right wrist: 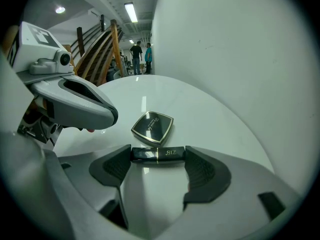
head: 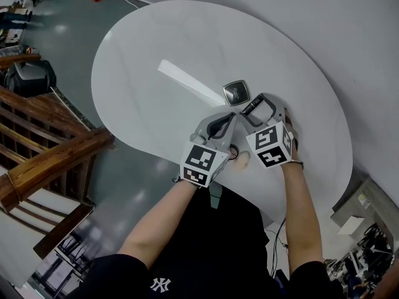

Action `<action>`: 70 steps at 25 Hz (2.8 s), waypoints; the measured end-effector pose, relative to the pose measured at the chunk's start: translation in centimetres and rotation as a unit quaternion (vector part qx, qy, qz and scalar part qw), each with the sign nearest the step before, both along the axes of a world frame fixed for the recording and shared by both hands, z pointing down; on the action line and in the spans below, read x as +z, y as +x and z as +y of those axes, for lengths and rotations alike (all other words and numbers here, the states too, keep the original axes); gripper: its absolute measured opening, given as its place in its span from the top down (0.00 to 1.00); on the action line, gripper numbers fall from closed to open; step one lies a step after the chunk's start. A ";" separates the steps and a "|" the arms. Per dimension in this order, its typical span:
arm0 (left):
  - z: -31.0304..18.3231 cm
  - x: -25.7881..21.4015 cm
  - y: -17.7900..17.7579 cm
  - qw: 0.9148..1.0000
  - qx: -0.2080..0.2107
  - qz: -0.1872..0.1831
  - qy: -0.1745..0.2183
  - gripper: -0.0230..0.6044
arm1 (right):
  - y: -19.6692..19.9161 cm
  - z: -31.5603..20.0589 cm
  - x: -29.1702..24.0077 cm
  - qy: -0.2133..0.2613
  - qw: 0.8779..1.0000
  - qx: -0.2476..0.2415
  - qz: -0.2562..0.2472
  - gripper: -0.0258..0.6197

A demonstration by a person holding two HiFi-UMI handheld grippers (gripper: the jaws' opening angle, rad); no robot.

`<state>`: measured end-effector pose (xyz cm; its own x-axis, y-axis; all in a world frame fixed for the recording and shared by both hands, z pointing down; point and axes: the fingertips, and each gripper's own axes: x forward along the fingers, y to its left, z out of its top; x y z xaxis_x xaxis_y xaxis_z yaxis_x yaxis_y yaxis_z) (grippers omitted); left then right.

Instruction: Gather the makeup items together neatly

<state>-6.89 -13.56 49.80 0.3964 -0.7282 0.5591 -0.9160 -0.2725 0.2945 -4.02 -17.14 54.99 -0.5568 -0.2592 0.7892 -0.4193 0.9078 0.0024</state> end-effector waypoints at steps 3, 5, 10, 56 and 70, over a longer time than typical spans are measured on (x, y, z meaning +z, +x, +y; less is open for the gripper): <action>0.3 -0.2 0.2 1.000 0.003 0.000 0.003 0.95 | 0.3 0.5 -1.0 0.005 1.000 -0.006 -0.006 0.42; 0.7 -0.5 0.7 1.000 0.007 0.001 0.005 0.95 | 0.7 1.2 -1.7 0.008 1.000 -0.012 -0.009 0.42; 1.6 -1.6 1.4 1.000 0.014 -0.002 0.014 0.95 | 1.7 2.9 -3.4 0.014 1.000 -0.016 -0.018 0.42; 11.8 -2.2 6.9 0.995 0.099 0.004 0.028 0.95 | 7.6 18.1 1.0 0.009 0.995 -0.092 0.021 0.42; 11.8 -2.0 6.9 0.996 0.090 0.000 0.025 0.95 | 7.4 18.3 1.6 -0.020 0.996 -0.084 0.008 0.42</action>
<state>0.02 -1.73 47.77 0.5226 -0.6727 0.5237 -0.8512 -0.4469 0.2753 3.43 1.13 56.59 -0.5774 -0.1318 0.8057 -0.2615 0.9647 -0.0296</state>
